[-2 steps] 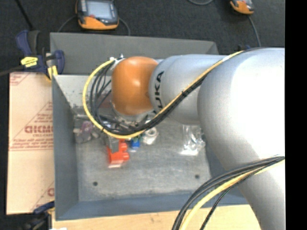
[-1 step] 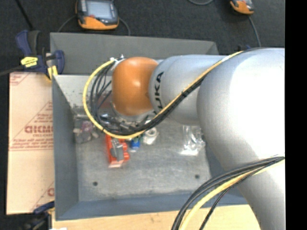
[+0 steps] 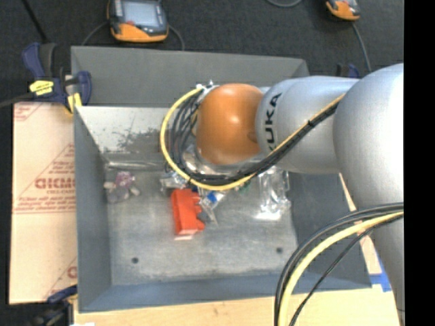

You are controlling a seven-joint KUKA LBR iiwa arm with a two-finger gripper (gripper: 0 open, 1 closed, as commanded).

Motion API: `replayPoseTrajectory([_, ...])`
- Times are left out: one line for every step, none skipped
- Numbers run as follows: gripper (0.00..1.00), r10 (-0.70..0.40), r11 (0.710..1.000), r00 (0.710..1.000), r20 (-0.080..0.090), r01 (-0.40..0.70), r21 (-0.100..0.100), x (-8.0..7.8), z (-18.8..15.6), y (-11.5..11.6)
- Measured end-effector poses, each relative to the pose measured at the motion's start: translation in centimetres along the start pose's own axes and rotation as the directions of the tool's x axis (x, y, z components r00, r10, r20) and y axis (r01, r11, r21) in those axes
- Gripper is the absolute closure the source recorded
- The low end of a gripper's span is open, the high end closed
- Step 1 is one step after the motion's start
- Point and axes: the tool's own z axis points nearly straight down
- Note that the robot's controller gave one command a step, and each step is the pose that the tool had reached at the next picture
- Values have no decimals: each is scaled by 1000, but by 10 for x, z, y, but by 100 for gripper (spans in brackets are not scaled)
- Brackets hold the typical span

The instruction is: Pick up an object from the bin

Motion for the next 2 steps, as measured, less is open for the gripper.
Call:
replayPoseTrajectory([100,3,1000,1000,7,-3,1,-3,-4,0])
replayPoseTrajectory([100,-17,1000,1000,7,17,1,-4,-11,30])
